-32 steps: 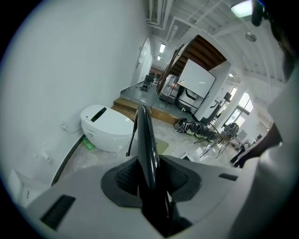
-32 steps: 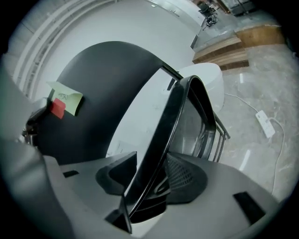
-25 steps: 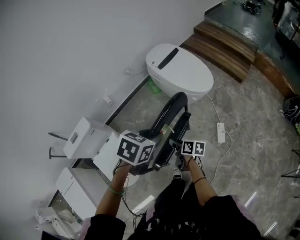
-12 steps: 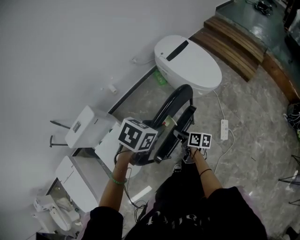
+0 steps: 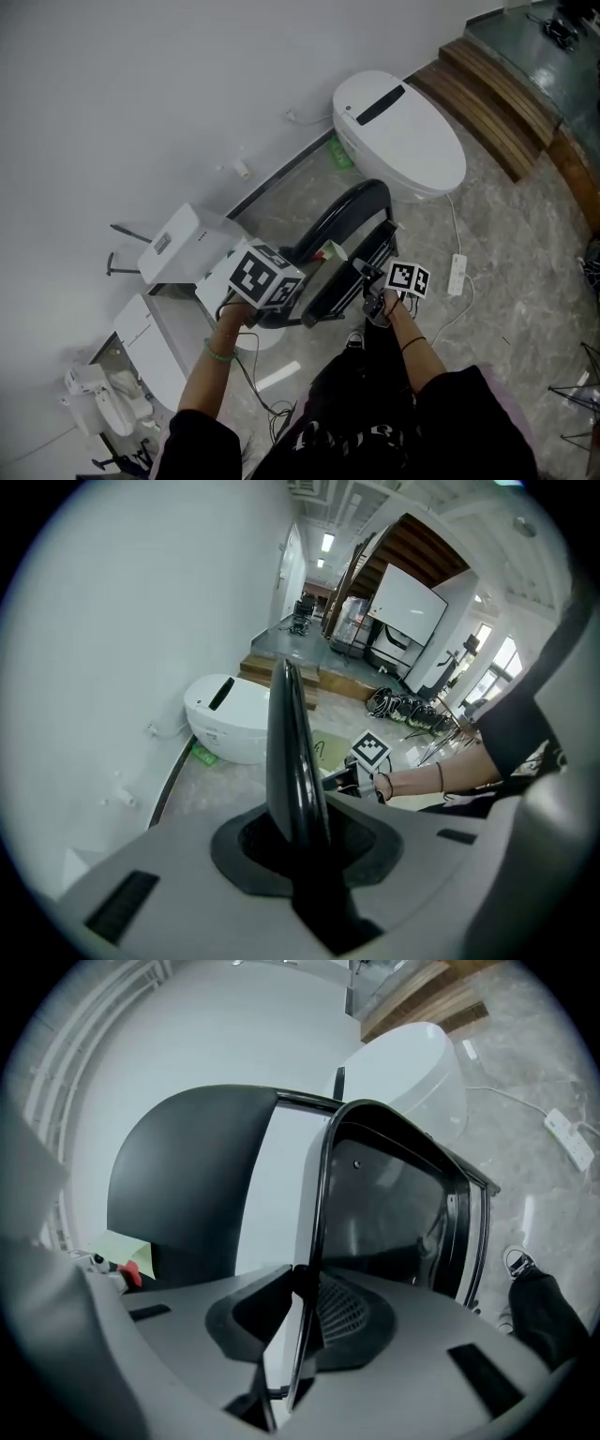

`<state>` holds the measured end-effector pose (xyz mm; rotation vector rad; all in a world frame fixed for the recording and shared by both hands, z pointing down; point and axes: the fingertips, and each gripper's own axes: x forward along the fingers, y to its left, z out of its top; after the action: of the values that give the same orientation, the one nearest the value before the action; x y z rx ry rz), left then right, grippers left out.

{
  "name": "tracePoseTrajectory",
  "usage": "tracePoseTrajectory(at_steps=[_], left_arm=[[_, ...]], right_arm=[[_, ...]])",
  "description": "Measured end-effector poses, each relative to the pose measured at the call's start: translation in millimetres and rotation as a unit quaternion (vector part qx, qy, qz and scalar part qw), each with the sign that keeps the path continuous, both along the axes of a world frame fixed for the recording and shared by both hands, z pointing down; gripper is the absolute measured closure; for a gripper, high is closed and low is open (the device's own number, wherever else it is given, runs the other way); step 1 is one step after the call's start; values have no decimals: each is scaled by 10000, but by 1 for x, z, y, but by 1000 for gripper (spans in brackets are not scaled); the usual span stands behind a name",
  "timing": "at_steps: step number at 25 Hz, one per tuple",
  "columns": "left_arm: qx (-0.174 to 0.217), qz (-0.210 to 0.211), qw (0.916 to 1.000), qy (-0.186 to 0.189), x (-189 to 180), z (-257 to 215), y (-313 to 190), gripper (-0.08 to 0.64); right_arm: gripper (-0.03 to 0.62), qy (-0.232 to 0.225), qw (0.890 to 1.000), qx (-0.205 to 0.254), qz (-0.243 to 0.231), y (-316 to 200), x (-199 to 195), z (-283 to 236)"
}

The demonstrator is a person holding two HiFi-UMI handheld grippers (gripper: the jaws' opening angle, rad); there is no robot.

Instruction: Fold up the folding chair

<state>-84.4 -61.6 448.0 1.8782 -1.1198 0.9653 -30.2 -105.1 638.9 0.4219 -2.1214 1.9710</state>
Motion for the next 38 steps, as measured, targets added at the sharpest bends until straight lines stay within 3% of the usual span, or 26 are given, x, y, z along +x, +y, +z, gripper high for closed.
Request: tracePoseTrajectory(at_steps=[12, 21, 28, 38], left_arm=[[-451, -174, 9988, 107, -26, -6, -17, 494], [-230, -842, 9959, 222, -66, -25, -43, 494], [149, -873, 9959, 184, -117, -45, -62, 494], [304, -330, 9989, 157, -218, -56, -80, 492]], right_arm=[[515, 306, 9952, -458, -807, -16, -24, -1], [520, 229, 9932, -18, -1138, -65, -66, -28], [520, 175, 9950, 263, -943, -96, -123, -48], [518, 235, 9985, 275, -404, -115, -220, -59]])
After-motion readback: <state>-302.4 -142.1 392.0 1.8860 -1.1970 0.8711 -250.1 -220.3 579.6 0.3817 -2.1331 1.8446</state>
